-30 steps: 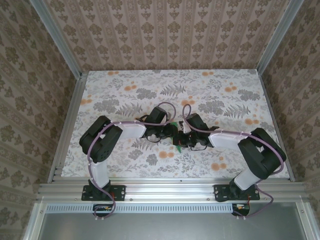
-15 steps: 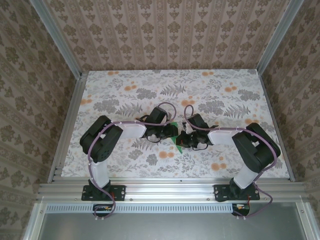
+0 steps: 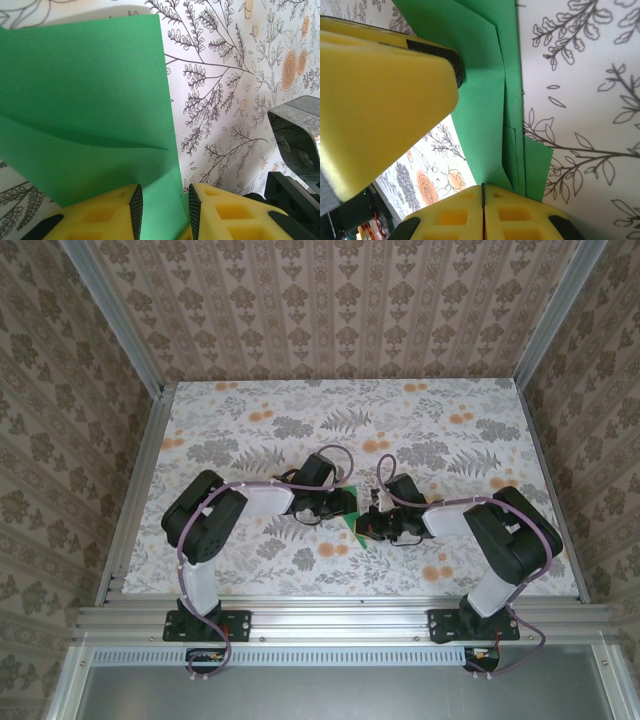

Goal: Fold a paper plane with a square sheet of paper (pick it up from the middle)

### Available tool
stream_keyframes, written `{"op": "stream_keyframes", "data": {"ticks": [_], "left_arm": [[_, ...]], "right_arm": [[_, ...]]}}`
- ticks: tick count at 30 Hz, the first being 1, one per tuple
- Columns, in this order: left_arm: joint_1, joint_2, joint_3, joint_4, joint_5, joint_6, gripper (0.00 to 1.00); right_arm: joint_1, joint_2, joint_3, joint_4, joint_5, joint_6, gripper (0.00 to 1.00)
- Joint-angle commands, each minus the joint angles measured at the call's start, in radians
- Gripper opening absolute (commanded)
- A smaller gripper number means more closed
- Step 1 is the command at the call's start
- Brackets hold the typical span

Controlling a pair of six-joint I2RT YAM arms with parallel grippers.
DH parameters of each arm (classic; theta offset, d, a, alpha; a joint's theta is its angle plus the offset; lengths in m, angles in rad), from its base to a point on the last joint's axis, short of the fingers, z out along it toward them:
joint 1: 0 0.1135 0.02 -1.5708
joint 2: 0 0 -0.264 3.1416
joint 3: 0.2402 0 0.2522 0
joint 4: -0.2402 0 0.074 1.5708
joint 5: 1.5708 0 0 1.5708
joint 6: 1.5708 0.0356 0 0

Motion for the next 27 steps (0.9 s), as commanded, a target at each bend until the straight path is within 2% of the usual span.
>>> {"op": "stream_keyframes", "data": {"ticks": [1,11,18,21,27], "left_arm": [[0.003,0.027,0.020,-0.041,-0.014,0.025,0.33],[0.003,0.044,0.030,-0.063,-0.011,0.020,0.32],[0.001,0.041,0.033,-0.068,-0.009,0.021,0.32],[0.000,0.037,0.033,-0.071,-0.009,0.023,0.32],[0.000,0.028,0.032,-0.076,-0.017,0.023,0.32]], "right_arm": [[-0.001,0.010,-0.059,-0.098,-0.034,0.006,0.09],[0.003,-0.035,-0.068,-0.166,-0.113,-0.059,0.10],[0.038,-0.049,-0.037,-0.288,-0.066,-0.103,0.09],[0.078,-0.079,-0.014,-0.378,0.020,-0.129,0.09],[0.126,-0.091,0.000,-0.454,0.100,-0.130,0.07]]}}
